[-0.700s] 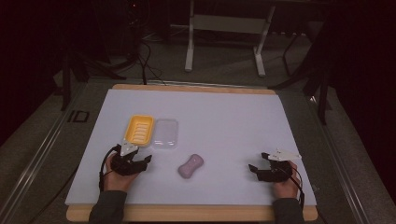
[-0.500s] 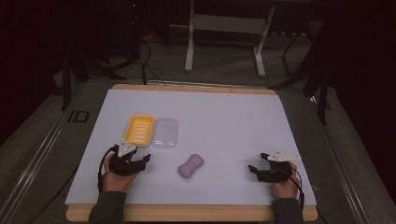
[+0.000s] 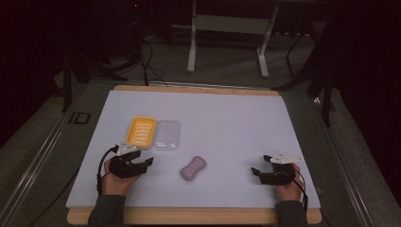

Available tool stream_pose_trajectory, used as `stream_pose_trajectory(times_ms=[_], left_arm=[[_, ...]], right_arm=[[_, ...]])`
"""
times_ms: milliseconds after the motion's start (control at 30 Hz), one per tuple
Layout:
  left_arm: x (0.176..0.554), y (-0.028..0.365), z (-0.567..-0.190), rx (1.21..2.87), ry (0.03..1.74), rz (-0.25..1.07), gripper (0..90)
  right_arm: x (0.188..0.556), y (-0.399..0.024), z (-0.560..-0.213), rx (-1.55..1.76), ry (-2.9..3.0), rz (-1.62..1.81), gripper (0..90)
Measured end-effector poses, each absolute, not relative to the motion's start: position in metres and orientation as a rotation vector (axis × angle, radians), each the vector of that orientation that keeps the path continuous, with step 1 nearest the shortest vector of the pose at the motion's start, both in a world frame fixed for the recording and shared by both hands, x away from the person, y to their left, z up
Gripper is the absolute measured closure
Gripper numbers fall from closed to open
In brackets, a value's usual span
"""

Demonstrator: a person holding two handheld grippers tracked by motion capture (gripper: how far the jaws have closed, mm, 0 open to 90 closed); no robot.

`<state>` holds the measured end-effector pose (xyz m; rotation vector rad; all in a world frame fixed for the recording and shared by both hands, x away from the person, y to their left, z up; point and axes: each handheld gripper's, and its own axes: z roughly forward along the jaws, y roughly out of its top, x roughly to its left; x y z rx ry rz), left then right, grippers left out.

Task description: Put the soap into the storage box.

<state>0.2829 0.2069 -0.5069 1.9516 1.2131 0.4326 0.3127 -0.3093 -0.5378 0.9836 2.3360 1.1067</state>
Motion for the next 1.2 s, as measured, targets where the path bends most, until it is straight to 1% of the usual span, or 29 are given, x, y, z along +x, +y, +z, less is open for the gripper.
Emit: stream_pose_trajectory(times_ms=[267, 367, 667, 900, 1200], left_arm=[[0.280, 0.202, -0.493, 1.993, 1.166, 0.463, 41.2], [0.280, 0.200, -0.487, 1.989, 1.147, 0.442, 41.2], [0.286, 0.179, -0.486, 2.071, 1.065, 0.358, 40.7], [0.295, 0.159, -0.479, 2.147, 0.991, 0.350, 40.3], [0.301, 0.143, -0.471, 2.202, 0.935, 0.363, 39.8]], right_arm=[[0.312, -0.311, -0.537, 0.983, 2.321, 1.118, 23.0], [0.312, -0.310, -0.538, 0.981, 2.324, 1.111, 22.4], [0.311, -0.312, -0.537, 0.988, 2.298, 1.141, 21.3], [0.310, -0.312, -0.537, 0.988, 2.294, 1.144, 21.3], [0.310, -0.312, -0.537, 0.983, 2.291, 1.139, 21.3]])
